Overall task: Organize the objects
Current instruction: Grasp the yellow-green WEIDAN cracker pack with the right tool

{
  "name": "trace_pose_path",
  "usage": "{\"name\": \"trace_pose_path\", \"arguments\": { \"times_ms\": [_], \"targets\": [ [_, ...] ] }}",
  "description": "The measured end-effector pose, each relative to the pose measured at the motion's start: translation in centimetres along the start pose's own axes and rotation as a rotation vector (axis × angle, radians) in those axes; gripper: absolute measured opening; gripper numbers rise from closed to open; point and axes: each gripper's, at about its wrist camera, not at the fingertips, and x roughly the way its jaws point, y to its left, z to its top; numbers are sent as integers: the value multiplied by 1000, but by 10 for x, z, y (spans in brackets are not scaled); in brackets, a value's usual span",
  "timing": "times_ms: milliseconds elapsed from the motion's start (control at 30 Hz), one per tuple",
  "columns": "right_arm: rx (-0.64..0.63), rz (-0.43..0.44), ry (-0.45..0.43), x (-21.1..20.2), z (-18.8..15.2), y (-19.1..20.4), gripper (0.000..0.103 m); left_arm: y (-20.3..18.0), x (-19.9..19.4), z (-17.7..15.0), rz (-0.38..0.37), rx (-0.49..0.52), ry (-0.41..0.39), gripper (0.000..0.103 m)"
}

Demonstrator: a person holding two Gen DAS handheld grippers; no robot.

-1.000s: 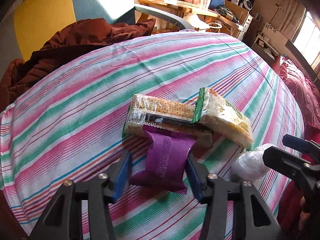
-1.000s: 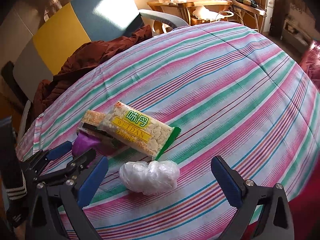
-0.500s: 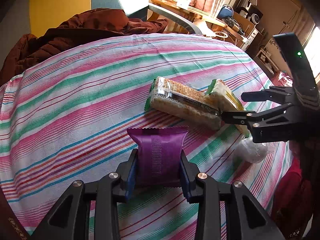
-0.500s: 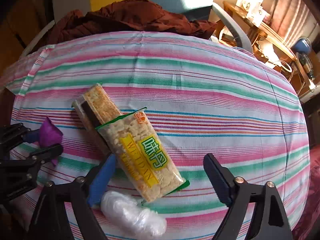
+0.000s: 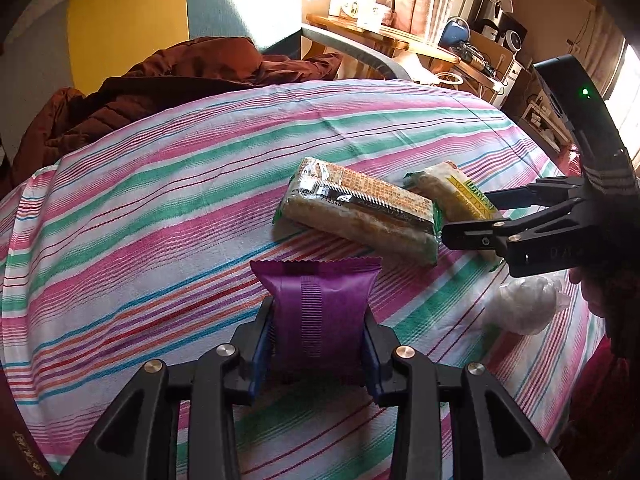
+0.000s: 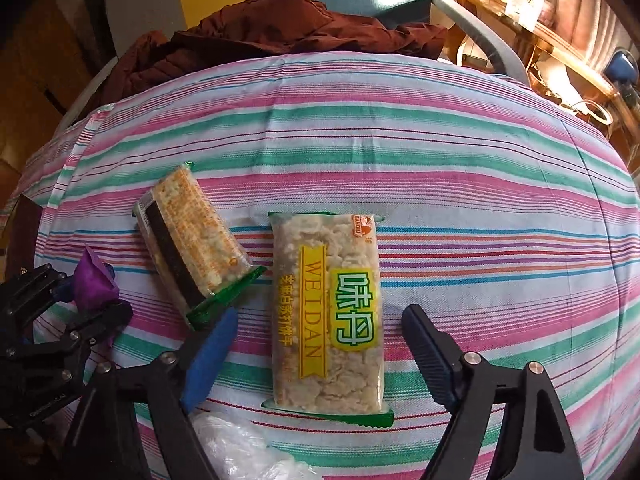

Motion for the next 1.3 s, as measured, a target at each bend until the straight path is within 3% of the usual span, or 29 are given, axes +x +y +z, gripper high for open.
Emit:
{"name": "trace_pose_path", "arguments": {
  "times_ms": [133,300,867,900,967,1000,1167,1300],
  "targets": [
    [7,-1,-7,-1,0,-1,85,3,0,0,-17,-25,-2,38],
    [30,-34,-14,-4,2,-4,76,4,0,-1,-19,-23,-14,38],
    [-29,-98,-5,-1,2,5,74,-1,1,-5,14,-16,-57,38],
    [-30,-98,-6,-2,2,5,73,-1,0,-6,16,-15,-58,38],
    [-37,-96,-18,-3,2,7,60,-1,0,-6,15,-26,-58,38],
    [-40,-93,-30,-5,2,9,47,0,0,-5,15,-33,-55,37],
    [-38,-102,-43,-7,1,9,46,8,-8,-1,1,-106,-8,34],
    [3,-118,-74,-12,8,-1,46,8,-40,-9,52,-98,-43,34]
  ]
}}
